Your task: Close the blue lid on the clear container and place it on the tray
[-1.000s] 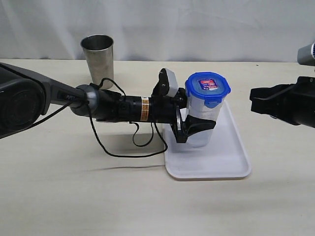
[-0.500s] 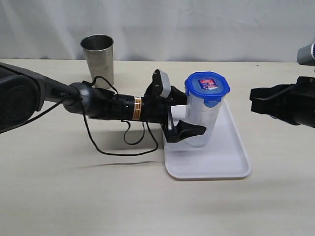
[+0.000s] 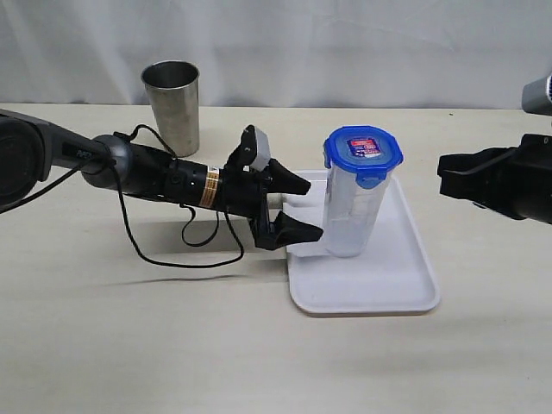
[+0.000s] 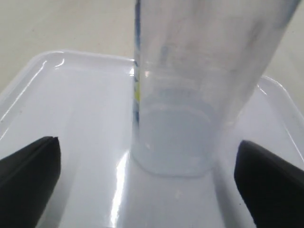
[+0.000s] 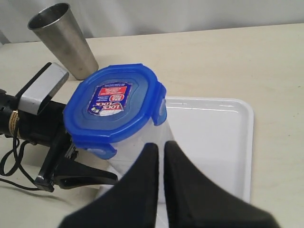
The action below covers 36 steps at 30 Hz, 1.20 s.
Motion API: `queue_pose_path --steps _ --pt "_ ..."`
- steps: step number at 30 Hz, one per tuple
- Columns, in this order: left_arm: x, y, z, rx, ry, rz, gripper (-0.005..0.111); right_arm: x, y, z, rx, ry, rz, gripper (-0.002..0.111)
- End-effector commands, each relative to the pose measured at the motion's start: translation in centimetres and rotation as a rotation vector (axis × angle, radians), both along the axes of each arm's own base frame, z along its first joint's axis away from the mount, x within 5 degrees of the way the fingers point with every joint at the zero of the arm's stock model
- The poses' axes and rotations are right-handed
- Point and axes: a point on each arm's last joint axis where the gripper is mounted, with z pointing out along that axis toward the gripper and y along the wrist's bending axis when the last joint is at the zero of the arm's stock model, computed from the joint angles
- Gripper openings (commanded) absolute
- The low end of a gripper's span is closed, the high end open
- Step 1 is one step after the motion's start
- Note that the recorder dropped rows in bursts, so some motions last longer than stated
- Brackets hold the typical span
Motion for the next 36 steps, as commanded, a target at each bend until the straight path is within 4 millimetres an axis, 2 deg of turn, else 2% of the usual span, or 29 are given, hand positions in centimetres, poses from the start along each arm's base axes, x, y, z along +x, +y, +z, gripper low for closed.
queue_pose_path --steps 1,5,12,18,24,31,36 --pt "0.5 0.9 0.3 0.009 0.027 0.011 0.086 0.0 -0.1 0.0 -0.003 -0.001 -0.001 0.005" --pt "0.3 1.1 0.9 0.033 0.035 -0.013 0.065 0.0 -0.1 0.0 -0.003 -0.001 -0.001 0.005" --pt "0.0 1.5 3.5 0.138 -0.061 -0.105 0.0 -0.6 0.0 1.1 -0.025 -0.049 0.015 0.005" --pt "0.4 1.6 6.5 0.145 -0.047 -0.035 0.0 -2.3 -0.1 2.6 -0.002 -0.115 0.001 0.005" --pt "1.4 2.0 8.9 0.168 0.057 0.17 0.0 -5.4 -0.2 3.6 -0.003 -0.205 -0.004 0.005" --pt "1.4 2.4 12.3 0.122 0.118 0.255 0.0 -9.1 -0.4 6.2 -0.008 -0.388 -0.015 0.005" --pt "0.8 3.9 14.6 0.169 0.056 0.431 0.0 -11.5 -0.5 7.8 -0.02 -0.519 -0.008 0.005"
